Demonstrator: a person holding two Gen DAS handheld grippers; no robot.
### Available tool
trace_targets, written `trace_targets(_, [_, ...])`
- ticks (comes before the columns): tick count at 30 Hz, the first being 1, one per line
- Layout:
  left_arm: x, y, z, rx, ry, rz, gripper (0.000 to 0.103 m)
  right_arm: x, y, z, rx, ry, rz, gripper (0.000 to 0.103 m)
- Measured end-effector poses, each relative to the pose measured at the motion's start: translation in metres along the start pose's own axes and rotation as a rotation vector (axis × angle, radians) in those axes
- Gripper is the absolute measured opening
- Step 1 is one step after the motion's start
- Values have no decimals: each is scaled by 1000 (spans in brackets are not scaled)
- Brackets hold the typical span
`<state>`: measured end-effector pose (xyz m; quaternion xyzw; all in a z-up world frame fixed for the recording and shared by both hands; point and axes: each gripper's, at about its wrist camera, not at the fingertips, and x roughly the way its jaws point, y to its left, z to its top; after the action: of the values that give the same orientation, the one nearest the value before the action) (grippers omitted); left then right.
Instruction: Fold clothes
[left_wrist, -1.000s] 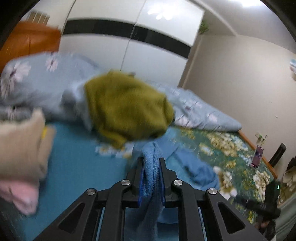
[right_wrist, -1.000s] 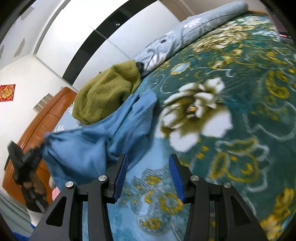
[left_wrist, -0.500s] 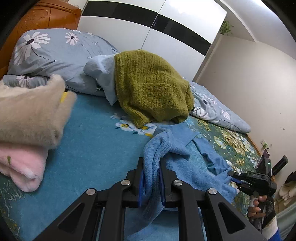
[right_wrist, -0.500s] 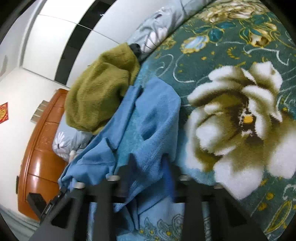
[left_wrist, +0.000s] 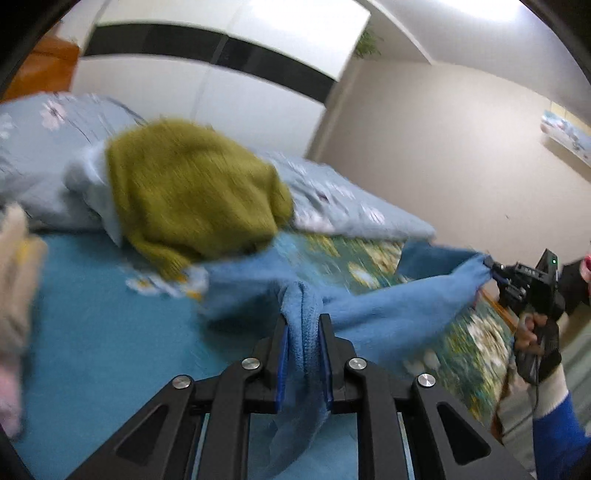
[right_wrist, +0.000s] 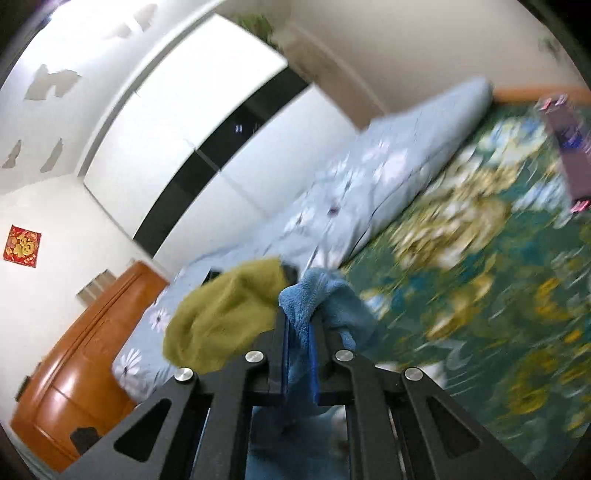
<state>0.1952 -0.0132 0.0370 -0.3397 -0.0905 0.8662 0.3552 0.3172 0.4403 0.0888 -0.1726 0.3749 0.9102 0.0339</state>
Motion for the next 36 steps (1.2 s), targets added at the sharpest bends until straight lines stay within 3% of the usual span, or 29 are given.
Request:
trace_targets(5, [35,-2,-36,-46,174,-31,17,-22,-63,-30,33,83,-187,9])
trace_targets(9, [43,-6,-53,-47,251,-31,18,-32,-109,-63,138,142,-248,9])
trace_targets(12, [40,-8,-50,-65,258,-44,22,-38,-127,-78,186,158,-269,9])
trace_targets(18, [41,-3,-31,-76,226,-8,50,-36,-132,-92,181,182,-314,9])
trace_targets(23, [81,13,-3,-153,233,7,56,-35,-134,-99,192,197,-332,9])
trace_targets(26, [116,21,12,-188,271,87,56,-40,-125,-96,162,205,-331,9])
trace_targets(28, [127,25,25,-172,256,183,56,-44,-118,-93,126,220,-338,11])
trace_targets(36, [184,50,70,-82,289,413,56,-63,-93,-83,-21,217,-421,14])
